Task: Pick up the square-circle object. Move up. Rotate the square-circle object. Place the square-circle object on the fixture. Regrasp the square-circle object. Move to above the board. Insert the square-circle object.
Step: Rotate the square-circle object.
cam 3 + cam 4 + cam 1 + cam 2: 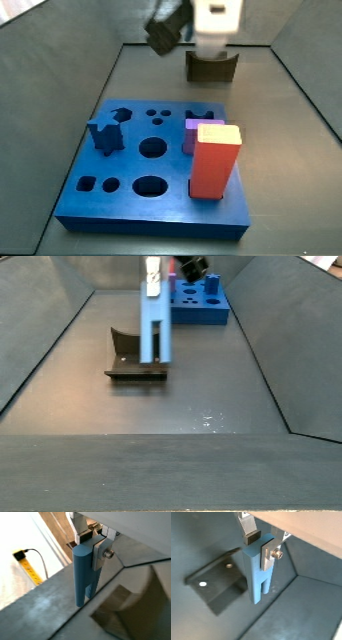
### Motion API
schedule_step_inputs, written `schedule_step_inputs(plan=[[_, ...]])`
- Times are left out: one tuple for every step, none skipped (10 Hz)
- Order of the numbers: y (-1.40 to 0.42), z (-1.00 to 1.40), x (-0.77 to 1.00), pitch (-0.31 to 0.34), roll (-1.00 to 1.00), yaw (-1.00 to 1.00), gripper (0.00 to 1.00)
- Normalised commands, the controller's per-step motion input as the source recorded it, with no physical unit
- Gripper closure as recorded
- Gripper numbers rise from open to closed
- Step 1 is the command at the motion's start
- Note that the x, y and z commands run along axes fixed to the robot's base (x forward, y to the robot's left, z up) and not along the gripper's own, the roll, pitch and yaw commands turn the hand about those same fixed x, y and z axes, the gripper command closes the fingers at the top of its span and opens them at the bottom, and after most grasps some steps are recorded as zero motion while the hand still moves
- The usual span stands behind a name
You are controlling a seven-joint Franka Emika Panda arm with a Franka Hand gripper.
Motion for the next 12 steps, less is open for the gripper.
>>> schedule_step_inputs(plan=[[0.25, 0.80, -1.00, -0.056, -0.14, -0.07, 1.00], [0.24, 0.77, -1.00, -0.046, -0.15, -0.08, 1.00], [0.22, 0.74, -1.00, -0.030, -0.15, -0.09, 1.00], [0.19, 0.71, -1.00, -0.012, -0.15, -0.09, 1.00], [0.17, 0.64, -1.00, 0.010, -0.16, -0.10, 1.00], [0.13, 0.49, -0.86, 0.025, -0.16, -0.09, 1.00], [0.09, 0.32, -0.69, 0.035, -0.17, -0.08, 1.00], [0.06, 0.16, -0.51, 0.039, -0.16, -0.07, 1.00], [0.04, 0.07, -0.24, 0.045, -0.14, -0.05, 1.00], [0.00, 0.00, 0.00, 0.066, -1.00, -0.54, 1.00], [0.02, -0.03, 0.07, 0.085, -1.00, -0.54, 1.00], [0.04, 0.03, -0.01, 0.111, -1.00, -0.54, 1.00]])
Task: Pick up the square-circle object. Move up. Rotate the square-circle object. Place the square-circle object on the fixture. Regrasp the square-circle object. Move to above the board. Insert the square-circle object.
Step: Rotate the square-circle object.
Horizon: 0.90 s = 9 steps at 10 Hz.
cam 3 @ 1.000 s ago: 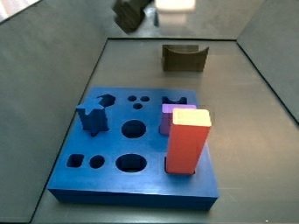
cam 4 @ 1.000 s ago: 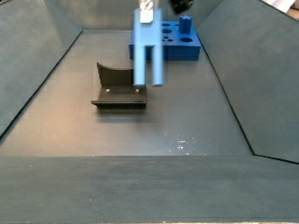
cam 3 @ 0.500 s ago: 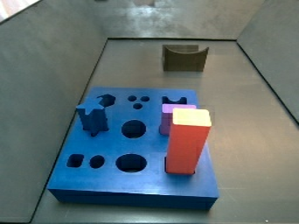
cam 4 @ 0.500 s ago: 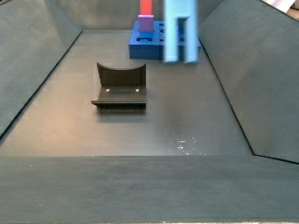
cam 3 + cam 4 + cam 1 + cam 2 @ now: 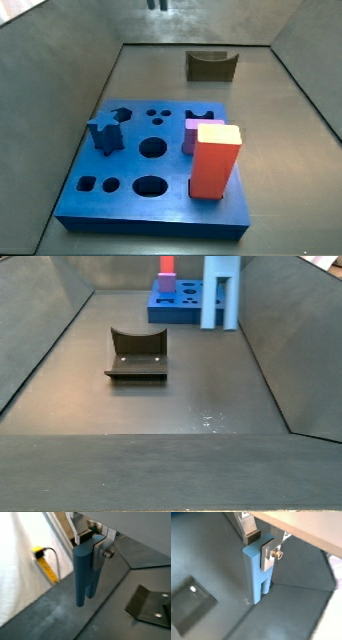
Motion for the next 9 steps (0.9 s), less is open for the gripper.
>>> schedule_step_inputs(plan=[[0.03, 0.04, -0.05, 0.136, -1.00, -0.54, 1.00], [0.02, 0.03, -0.04, 0.167, -1.00, -0.54, 1.00], [0.02, 0.01, 0.00, 0.217, -1.00, -0.53, 1.00], [0.02, 0.01, 0.01, 0.255, -1.00, -0.52, 1.00], [0.01, 0.02, 0.00, 0.276, -1.00, -0.52, 1.00], [0.02, 0.03, -0.01, 0.312, -1.00, -0.48, 1.00], [0.02, 0.03, -0.01, 0.326, -1.00, -0.47, 1.00], [0.02, 0.03, 0.01, 0.354, -1.00, -0.43, 1.00], [0.02, 0.02, 0.02, 0.335, -0.84, -0.34, 1.00]])
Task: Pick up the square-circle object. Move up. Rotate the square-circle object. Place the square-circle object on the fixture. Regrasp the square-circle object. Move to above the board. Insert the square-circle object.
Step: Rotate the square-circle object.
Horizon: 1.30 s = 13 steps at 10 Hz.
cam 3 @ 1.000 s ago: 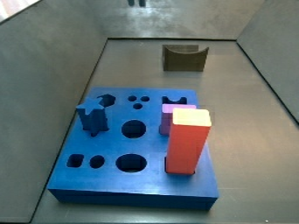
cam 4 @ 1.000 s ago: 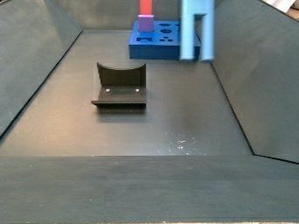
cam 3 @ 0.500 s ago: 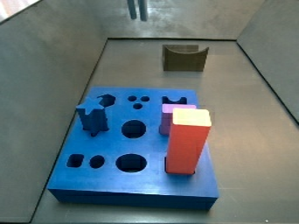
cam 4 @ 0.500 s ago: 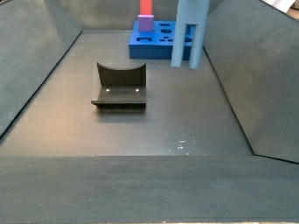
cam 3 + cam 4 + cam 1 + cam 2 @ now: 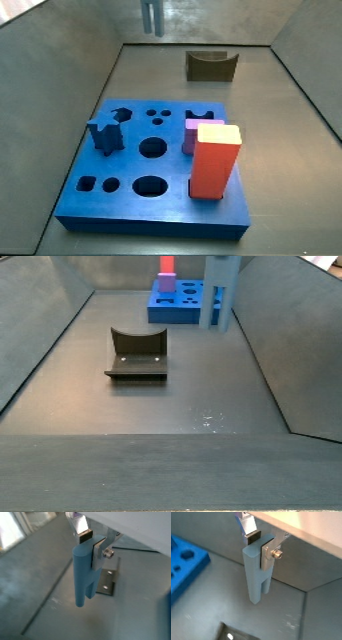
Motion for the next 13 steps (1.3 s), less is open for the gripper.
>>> schedule_step_inputs(plan=[[0.02, 0.03, 0.04, 0.273, -0.53, -0.18, 1.00], [0.01, 0.02, 0.05, 0.243, -0.41, -0.13, 1.00], [0.01, 0.00, 0.07, 0.166, -0.22, -0.04, 1.00], [0.04, 0.00, 0.00, 0.045, -0.06, -1.00, 1.00], [0.04, 0.00, -0.01, 0.035, -0.05, -1.00, 1.00], [0.03, 0.00, -0.01, 0.038, -0.06, -1.00, 1.00], [0.03, 0.00, 0.00, 0.043, -0.07, -1.00, 1.00], [0.03, 0.00, 0.00, 0.046, -0.07, -1.00, 1.00], [0.03, 0.00, 0.00, 0.054, -0.08, -1.00, 1.00], [0.03, 0.00, 0.00, 0.061, -0.09, -1.00, 1.00], [0.03, 0.00, 0.00, 0.076, -0.12, -1.00, 1.00], [0.03, 0.01, 0.00, 0.086, -0.13, -1.00, 1.00], [0.03, 0.01, 0.01, 0.097, -0.15, -0.74, 1.00]])
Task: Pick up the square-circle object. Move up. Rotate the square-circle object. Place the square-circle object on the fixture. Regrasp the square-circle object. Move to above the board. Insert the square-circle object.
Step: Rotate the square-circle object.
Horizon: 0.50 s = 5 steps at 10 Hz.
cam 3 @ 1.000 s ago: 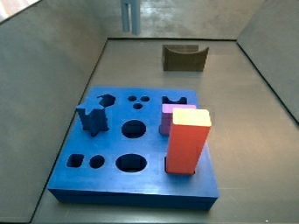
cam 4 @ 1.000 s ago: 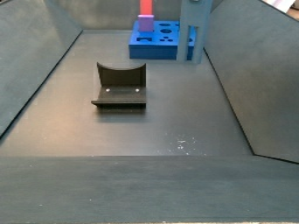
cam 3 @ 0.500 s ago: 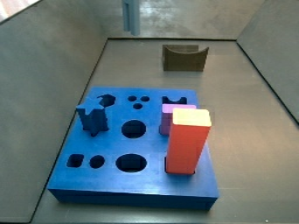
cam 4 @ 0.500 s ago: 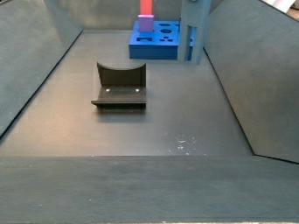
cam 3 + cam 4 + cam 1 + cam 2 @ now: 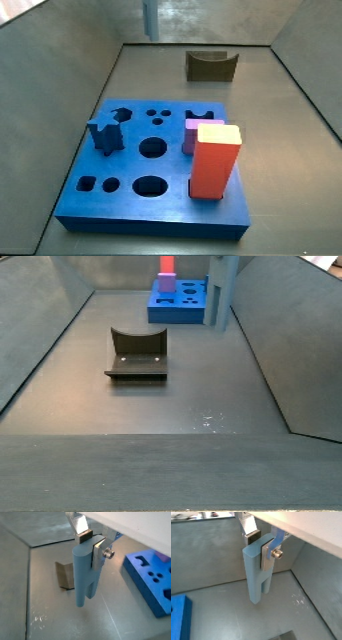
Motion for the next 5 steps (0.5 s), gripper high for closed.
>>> schedule_step_inputs(plan=[[0.03, 0.01, 0.01, 0.096, -0.15, -0.60, 1.00], [0.03, 0.01, 0.01, 0.094, -0.15, -0.36, 1.00], [0.02, 0.01, 0.01, 0.093, -0.15, -0.27, 1.00], [0.00, 0.00, 0.00, 0.062, -0.11, -1.00, 1.00], [0.00, 0.00, 0.00, 0.066, -0.11, -1.00, 1.00]])
